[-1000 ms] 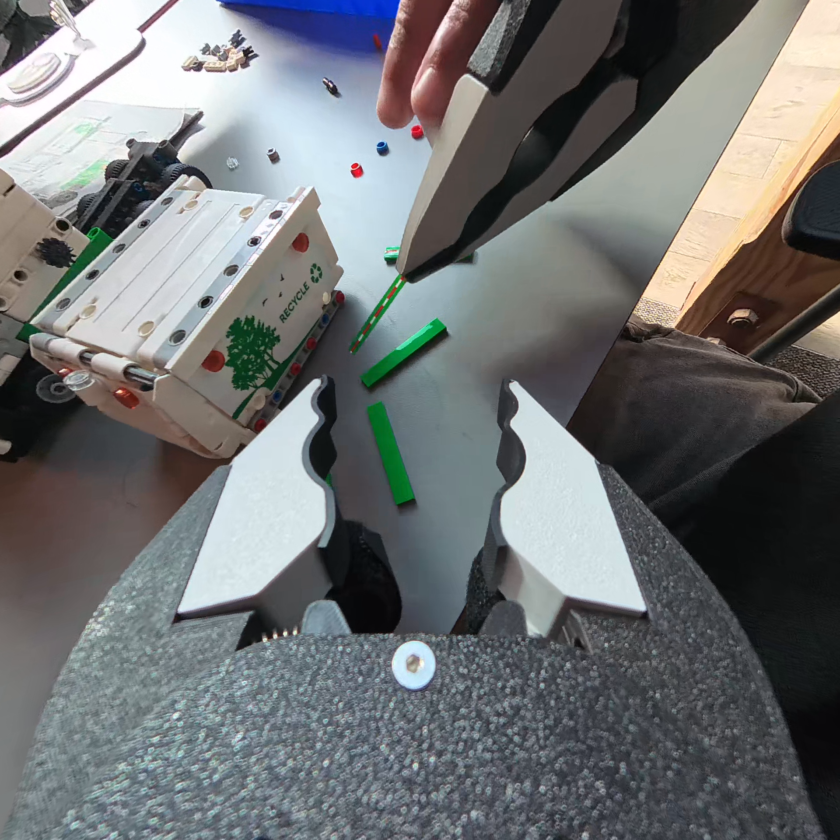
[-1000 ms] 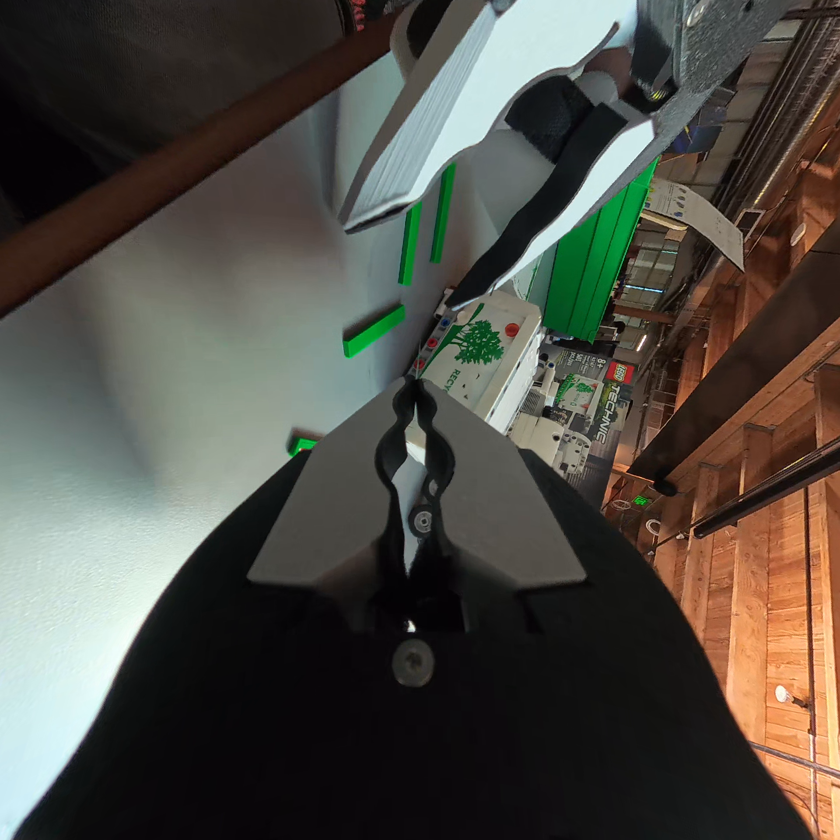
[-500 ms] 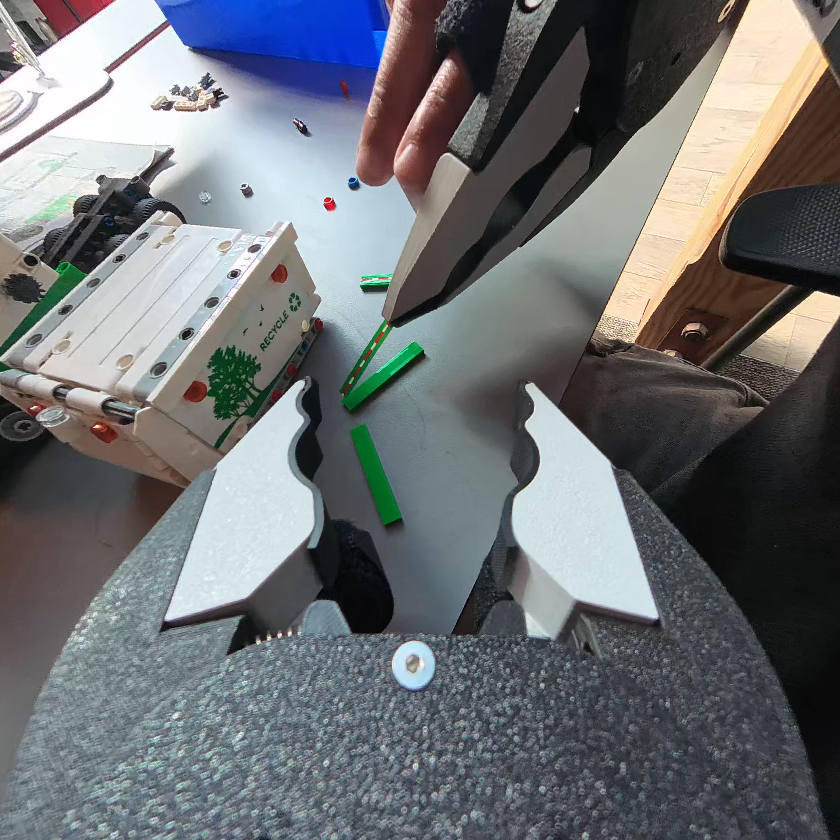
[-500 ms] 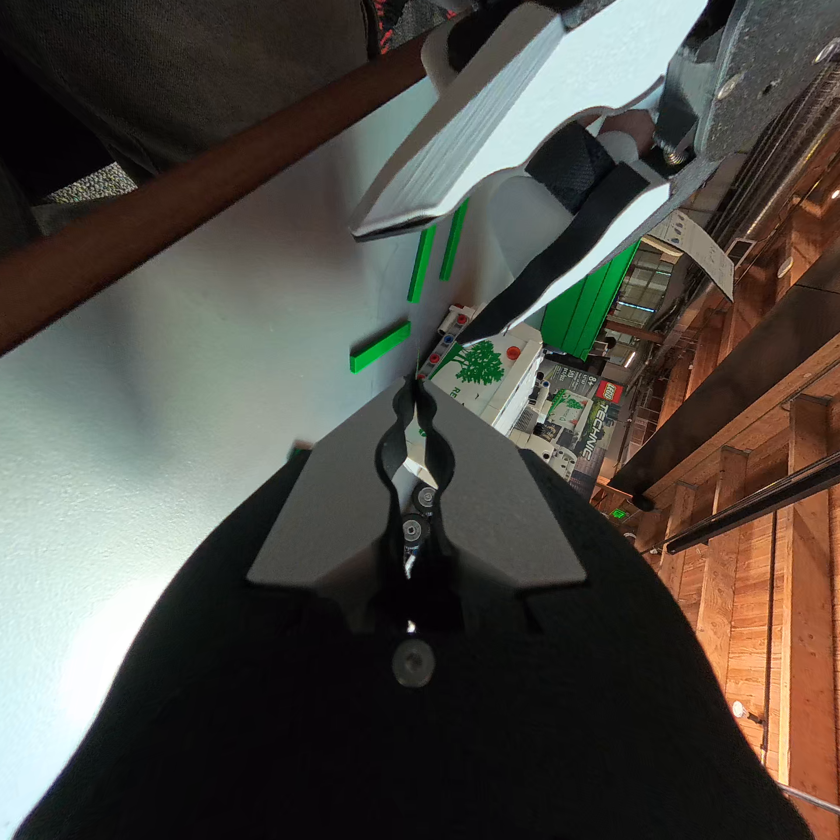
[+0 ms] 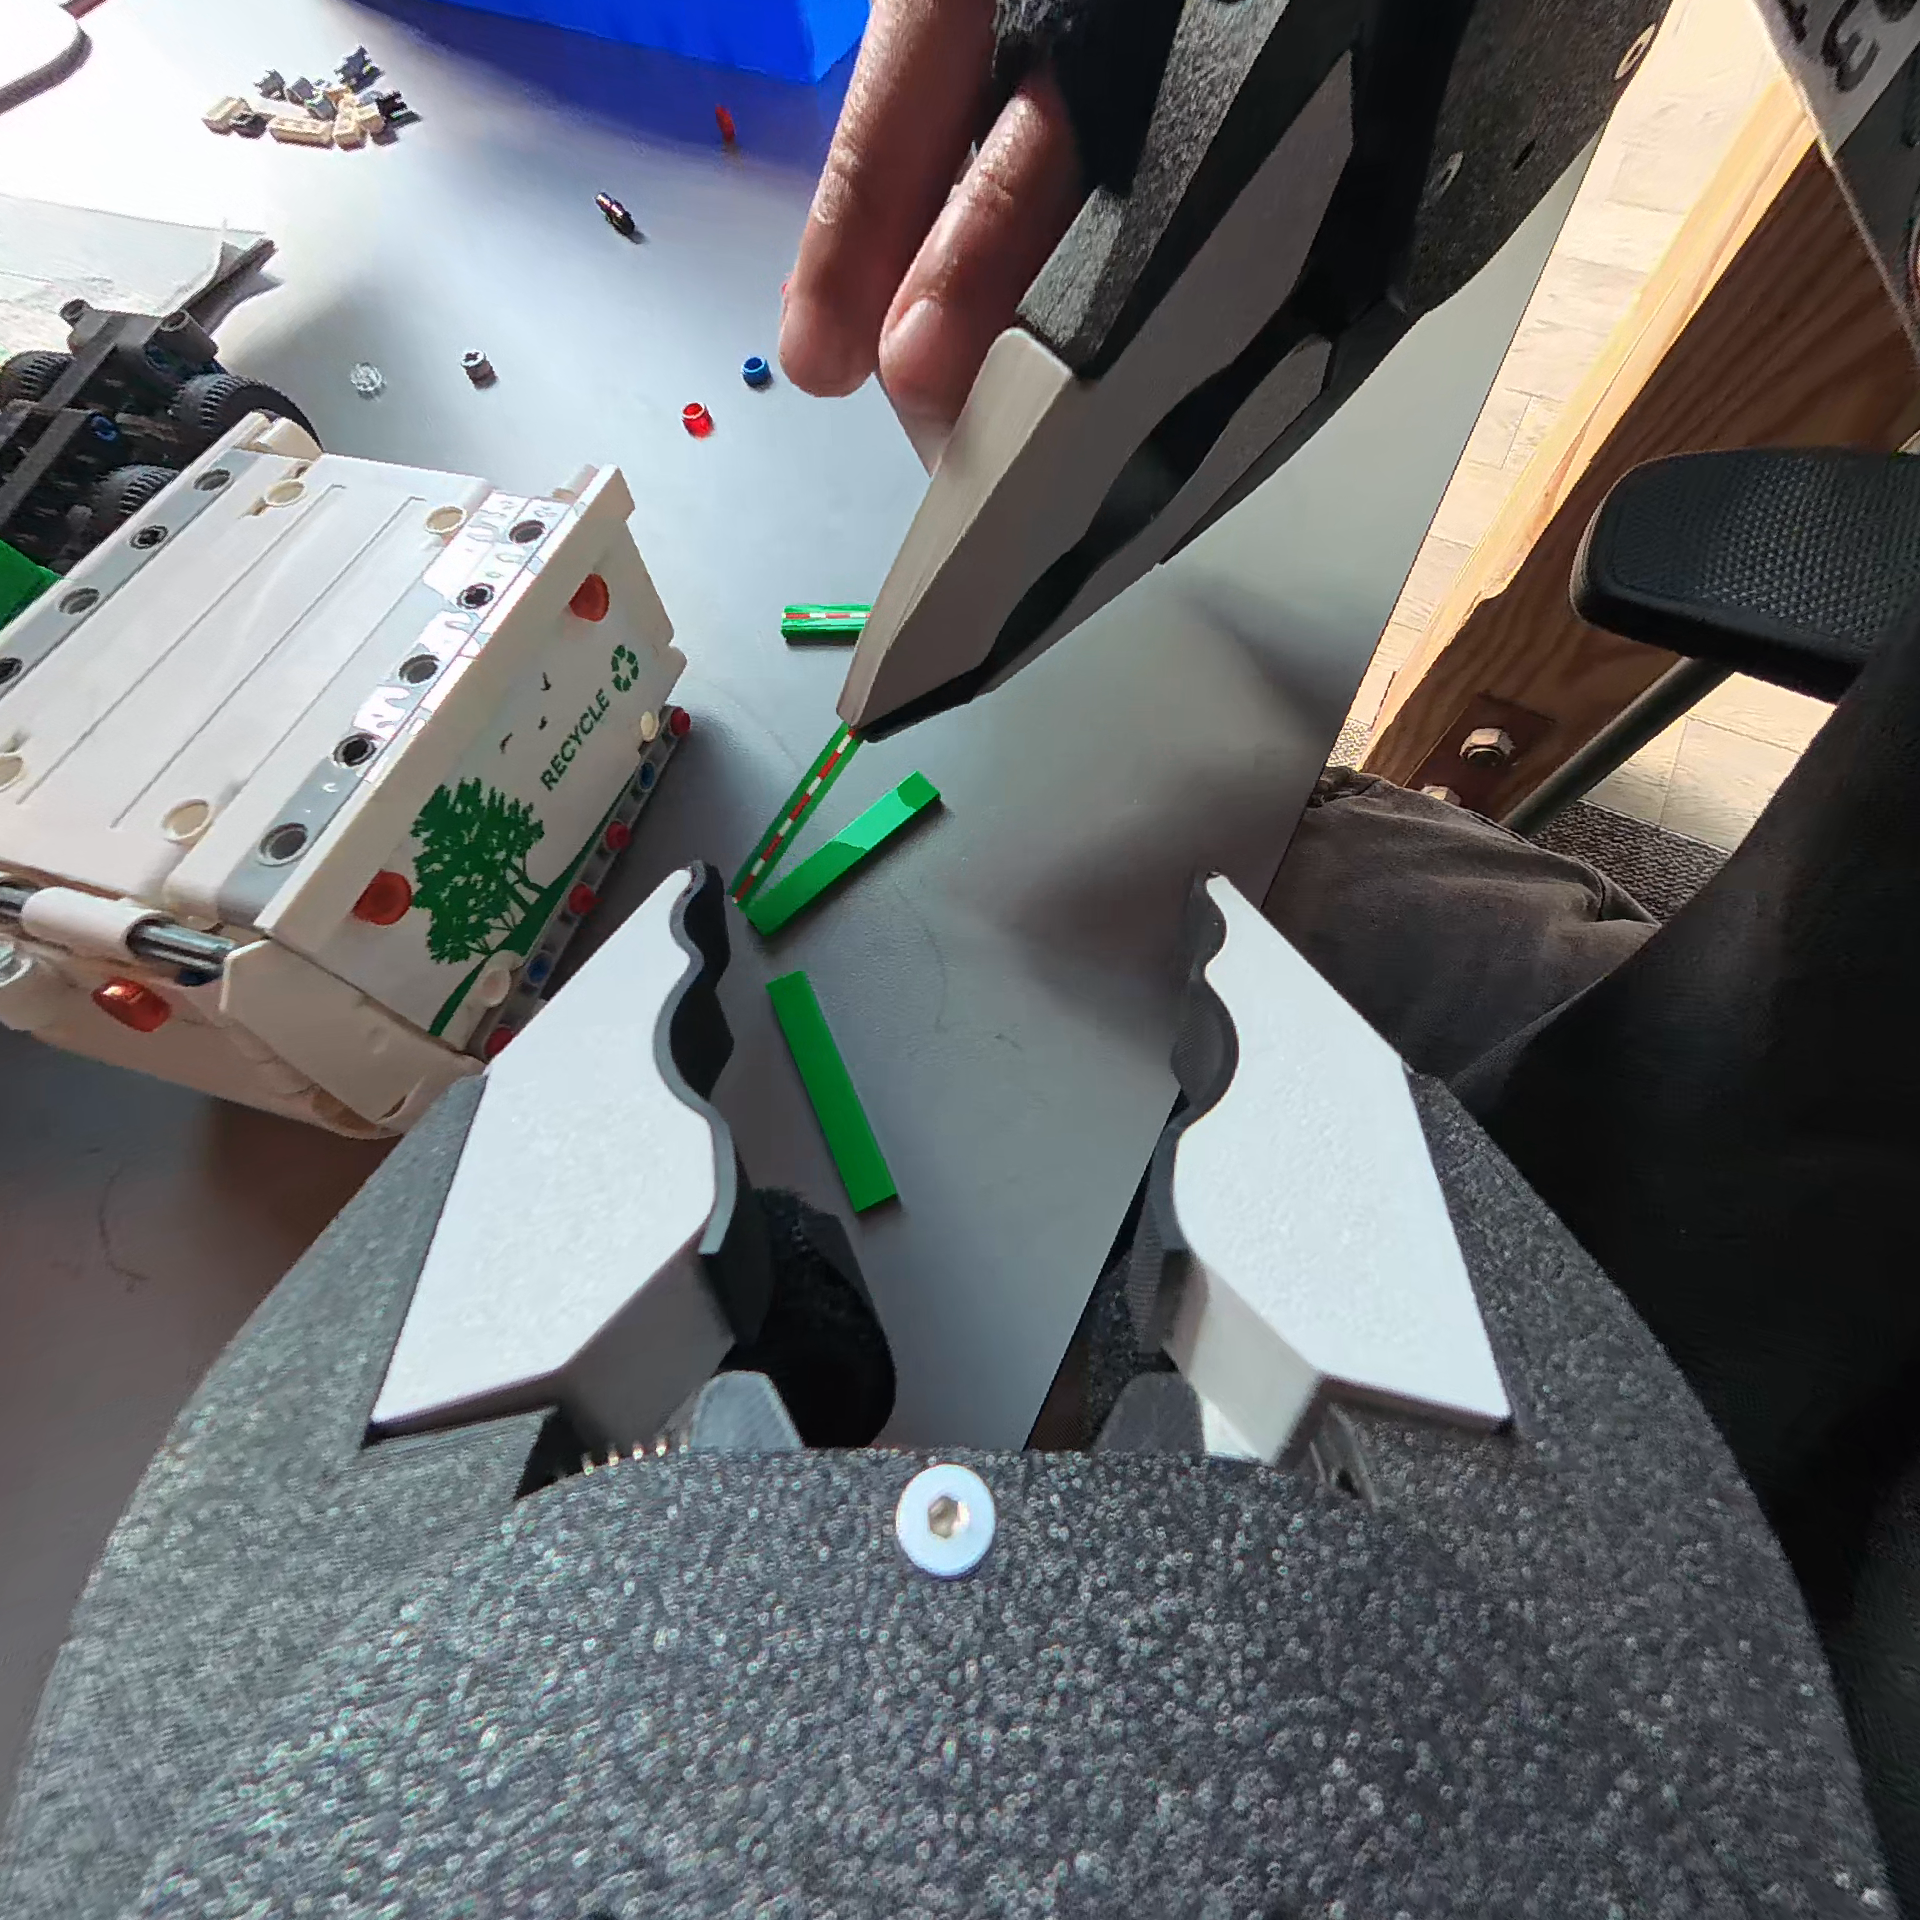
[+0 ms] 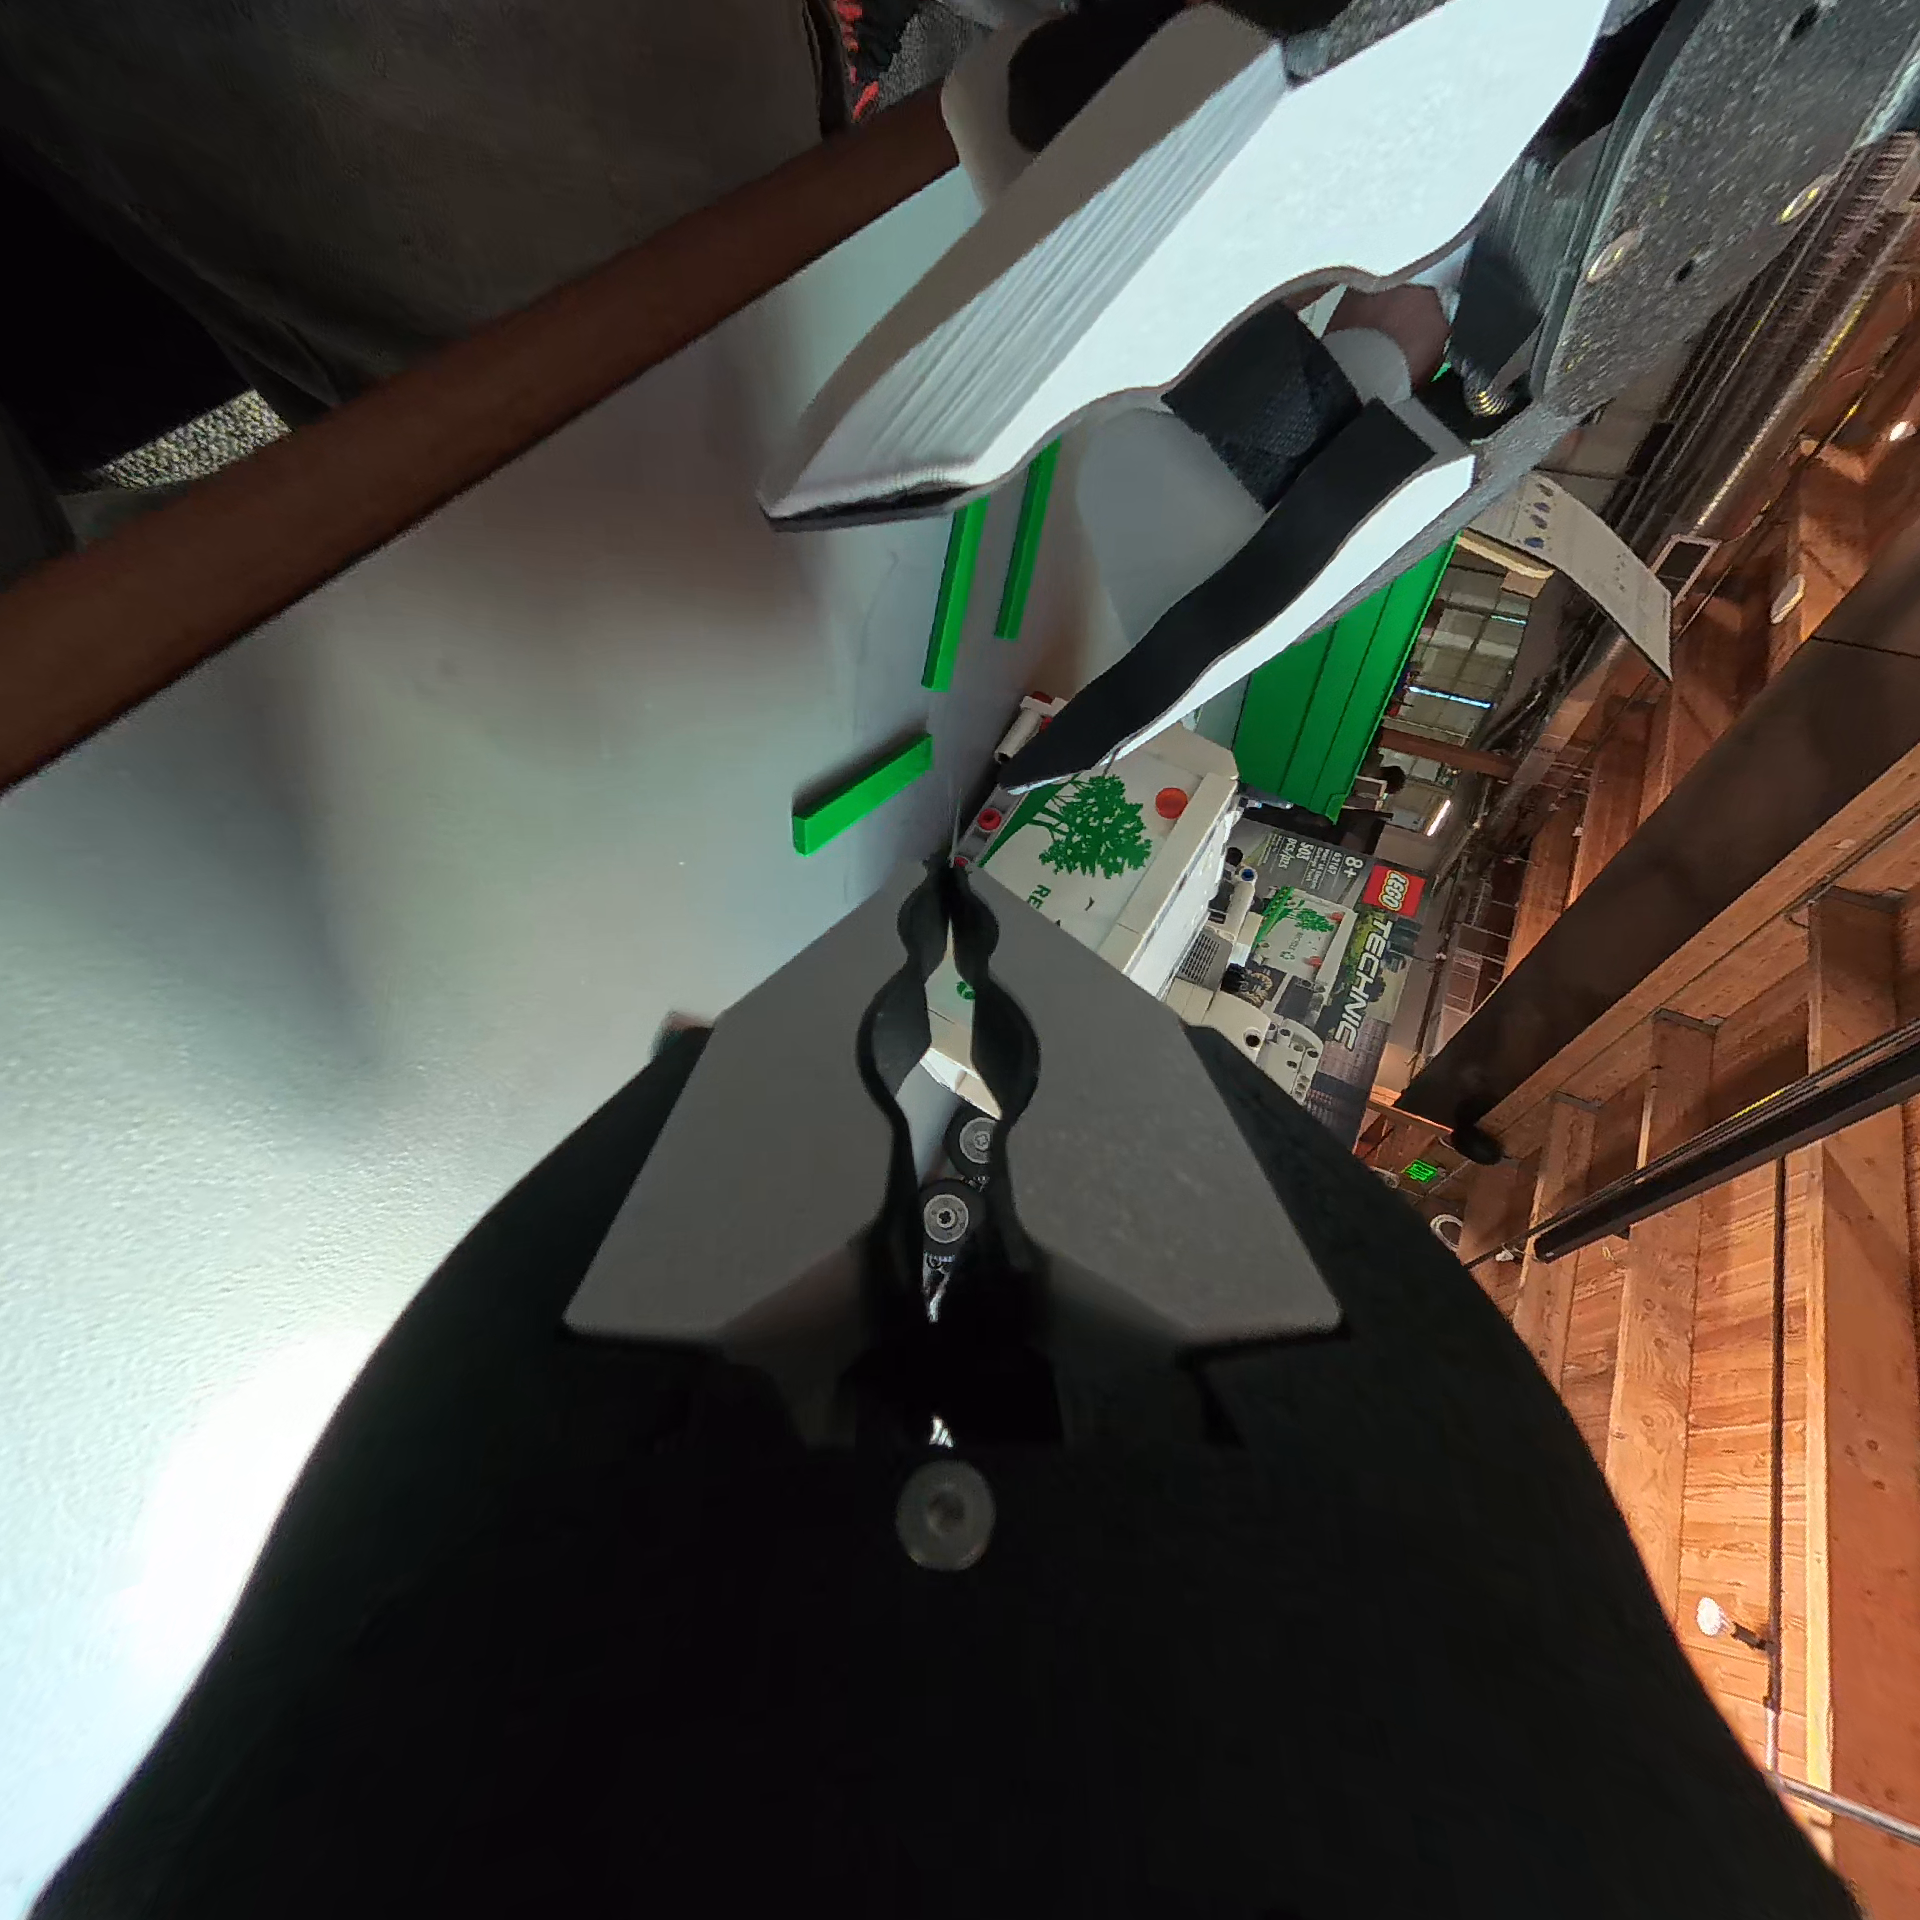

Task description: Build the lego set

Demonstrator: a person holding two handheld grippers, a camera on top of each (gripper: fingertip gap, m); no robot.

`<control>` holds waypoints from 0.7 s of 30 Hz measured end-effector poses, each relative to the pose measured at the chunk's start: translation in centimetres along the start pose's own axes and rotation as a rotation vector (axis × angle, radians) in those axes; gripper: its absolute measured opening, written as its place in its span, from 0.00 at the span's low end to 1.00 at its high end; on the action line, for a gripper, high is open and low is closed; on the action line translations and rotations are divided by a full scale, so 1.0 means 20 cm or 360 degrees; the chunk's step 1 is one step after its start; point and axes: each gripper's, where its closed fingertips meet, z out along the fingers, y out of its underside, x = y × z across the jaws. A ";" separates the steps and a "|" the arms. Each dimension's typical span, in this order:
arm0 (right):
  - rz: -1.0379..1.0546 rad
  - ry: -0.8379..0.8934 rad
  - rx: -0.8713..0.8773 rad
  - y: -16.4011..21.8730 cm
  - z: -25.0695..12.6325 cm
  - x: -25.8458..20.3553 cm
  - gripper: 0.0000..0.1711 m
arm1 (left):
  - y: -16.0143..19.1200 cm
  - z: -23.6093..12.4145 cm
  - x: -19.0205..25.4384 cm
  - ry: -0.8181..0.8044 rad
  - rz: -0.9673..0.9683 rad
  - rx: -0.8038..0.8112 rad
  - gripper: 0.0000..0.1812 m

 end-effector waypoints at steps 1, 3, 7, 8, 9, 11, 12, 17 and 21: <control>0.0003 -0.0003 0.0000 0.00 0.00 0.00 0.00 | 0.00 0.00 0.00 0.0002 -0.0002 -0.0002 0.47; 0.0002 0.0000 0.0010 0.00 0.00 0.00 0.00 | 0.00 0.00 0.00 0.0001 -0.0005 -0.0008 0.47; -0.0005 -0.0013 0.0016 -0.02 0.01 -0.02 0.00 | 0.01 0.01 0.00 0.0003 -0.0006 -0.0026 0.47; -0.0006 -0.0017 0.0015 -0.02 0.01 -0.02 0.00 | 0.01 0.01 0.00 0.0004 -0.0004 -0.0031 0.47; -0.0007 -0.0013 0.0014 -0.02 0.01 -0.02 0.00 | 0.01 0.01 0.00 0.0004 -0.0002 -0.0035 0.47; -0.0004 -0.0011 0.0017 -0.02 0.00 -0.02 0.00 | 0.02 0.01 0.00 0.0006 0.0001 -0.0040 0.47; 0.0002 -0.0015 0.0015 -0.01 0.00 -0.02 0.00 | 0.02 0.01 0.00 0.0008 0.0001 -0.0042 0.46; -0.0004 -0.0022 0.0010 -0.01 0.01 -0.03 0.00 | 0.03 0.02 0.01 0.0020 0.0003 -0.0064 0.45; -0.0002 -0.0022 0.0006 -0.01 0.01 -0.03 0.00 | 0.04 0.03 0.00 0.0026 -0.0022 -0.0099 0.47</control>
